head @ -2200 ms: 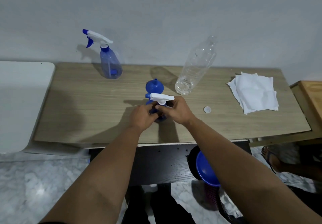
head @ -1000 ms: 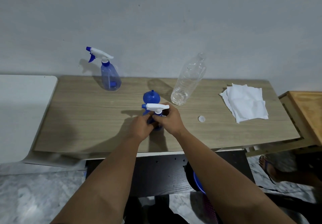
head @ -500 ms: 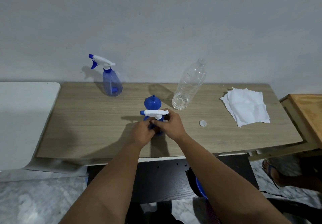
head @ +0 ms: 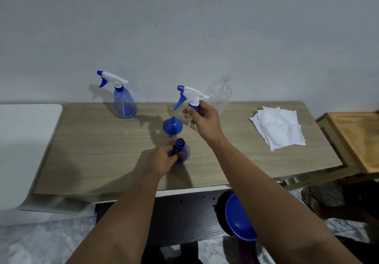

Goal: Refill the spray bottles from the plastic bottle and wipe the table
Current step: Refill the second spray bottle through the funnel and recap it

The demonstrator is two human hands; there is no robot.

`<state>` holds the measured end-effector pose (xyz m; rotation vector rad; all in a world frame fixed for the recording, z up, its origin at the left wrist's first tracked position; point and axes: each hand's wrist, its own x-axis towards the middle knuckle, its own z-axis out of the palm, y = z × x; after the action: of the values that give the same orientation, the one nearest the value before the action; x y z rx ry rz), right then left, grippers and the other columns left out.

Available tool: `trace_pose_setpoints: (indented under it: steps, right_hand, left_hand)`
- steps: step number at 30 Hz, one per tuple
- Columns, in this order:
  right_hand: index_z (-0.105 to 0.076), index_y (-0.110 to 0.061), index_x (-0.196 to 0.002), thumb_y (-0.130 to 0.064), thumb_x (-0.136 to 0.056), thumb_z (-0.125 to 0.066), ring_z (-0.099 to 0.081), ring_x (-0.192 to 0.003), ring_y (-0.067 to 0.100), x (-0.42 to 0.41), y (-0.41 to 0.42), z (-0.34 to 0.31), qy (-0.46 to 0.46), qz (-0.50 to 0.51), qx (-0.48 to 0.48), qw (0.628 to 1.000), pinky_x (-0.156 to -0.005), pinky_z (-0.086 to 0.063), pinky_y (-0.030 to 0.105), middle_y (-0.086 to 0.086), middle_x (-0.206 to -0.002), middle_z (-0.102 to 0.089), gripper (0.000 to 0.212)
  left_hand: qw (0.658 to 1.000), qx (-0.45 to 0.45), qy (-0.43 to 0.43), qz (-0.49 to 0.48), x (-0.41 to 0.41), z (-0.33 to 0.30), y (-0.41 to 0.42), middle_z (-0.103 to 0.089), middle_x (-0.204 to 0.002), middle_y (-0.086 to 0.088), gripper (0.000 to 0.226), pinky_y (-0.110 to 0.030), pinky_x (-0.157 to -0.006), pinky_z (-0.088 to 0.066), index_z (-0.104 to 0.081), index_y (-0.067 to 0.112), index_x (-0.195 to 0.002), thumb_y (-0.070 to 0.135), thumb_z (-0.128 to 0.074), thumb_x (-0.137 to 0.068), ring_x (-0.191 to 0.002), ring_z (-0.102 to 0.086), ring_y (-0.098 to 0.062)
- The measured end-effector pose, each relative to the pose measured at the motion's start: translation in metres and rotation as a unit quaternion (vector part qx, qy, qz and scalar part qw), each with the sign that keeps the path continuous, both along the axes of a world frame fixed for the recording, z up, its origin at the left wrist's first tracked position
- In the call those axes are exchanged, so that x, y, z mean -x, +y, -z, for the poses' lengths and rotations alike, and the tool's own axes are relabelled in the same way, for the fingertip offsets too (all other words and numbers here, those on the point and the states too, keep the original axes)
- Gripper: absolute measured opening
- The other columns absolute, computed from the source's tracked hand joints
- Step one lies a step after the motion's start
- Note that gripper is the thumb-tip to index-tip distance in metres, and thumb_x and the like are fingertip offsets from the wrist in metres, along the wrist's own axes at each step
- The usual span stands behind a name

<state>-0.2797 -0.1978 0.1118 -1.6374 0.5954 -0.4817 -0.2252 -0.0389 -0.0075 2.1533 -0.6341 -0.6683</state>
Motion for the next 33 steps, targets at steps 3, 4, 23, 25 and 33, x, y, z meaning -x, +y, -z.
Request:
trace_pose_setpoints:
  steps: [3, 4, 23, 25, 33]
  right_hand:
    - [-0.064, -0.018, -0.108, -0.006, -0.099, -0.067, -0.073, -0.086, 0.02, -0.001, -0.013, -0.016, -0.011, -0.011, 0.019, 1.0, -0.082, -0.059, 0.029, 0.008, -0.097, -0.076, 0.015]
    - [-0.06, -0.021, -0.112, -0.008, -0.099, -0.068, -0.073, -0.087, 0.023, 0.001, -0.017, -0.016, 0.0, -0.007, 0.021, 1.0, -0.084, -0.06, 0.032, 0.009, -0.101, -0.076, 0.02]
    - [-0.07, -0.016, -0.112, -0.042, -0.095, -0.063, -0.064, -0.106, 0.036, 0.043, -0.022, 0.127, 0.453, -0.06, 0.228, 0.86, -0.083, -0.051, 0.039, 0.012, -0.114, -0.063, 0.032]
    - [-0.067, -0.022, -0.123, -0.047, -0.096, -0.058, -0.056, -0.119, 0.034, 0.043, -0.017, 0.118, 0.495, -0.056, 0.295, 0.815, -0.095, -0.048, 0.047, 0.009, -0.123, -0.056, 0.038]
    - [-0.06, -0.018, -0.139, -0.022, -0.093, -0.06, -0.056, -0.124, 0.029, -0.012, 0.0, 0.068, 0.355, -0.077, 0.318, 0.876, -0.097, -0.053, 0.044, 0.007, -0.135, -0.058, 0.046]
  left_hand:
    - [1.0, -0.017, -0.013, -0.008, -0.001, 0.002, 0.003, -0.072, -0.079, -0.003, 0.031, -0.041, -0.073, -0.054, -0.07, 0.017, -0.088, 0.048, -0.072, -0.084, -0.075, -0.067, -0.021]
    - [1.0, -0.021, -0.02, -0.009, -0.001, 0.001, 0.005, -0.072, -0.078, -0.003, 0.031, -0.04, -0.072, -0.053, -0.07, 0.016, -0.086, 0.047, -0.072, -0.084, -0.074, -0.067, -0.022]
    - [0.999, -0.006, -0.031, 0.006, -0.004, -0.013, 0.022, -0.07, -0.107, 0.01, 0.037, -0.028, -0.084, -0.048, -0.066, 0.023, -0.119, 0.039, -0.073, -0.086, -0.092, -0.065, -0.012]
    - [0.999, -0.018, -0.033, 0.012, -0.004, -0.013, 0.024, -0.072, -0.106, 0.008, 0.038, -0.034, -0.087, -0.051, -0.066, 0.027, -0.118, 0.045, -0.071, -0.085, -0.092, -0.066, -0.013]
    - [0.997, -0.053, -0.05, 0.006, -0.01, -0.014, 0.022, -0.066, -0.089, 0.014, 0.031, -0.028, -0.071, -0.043, -0.07, 0.023, -0.099, 0.05, -0.07, -0.084, -0.077, -0.061, -0.009]
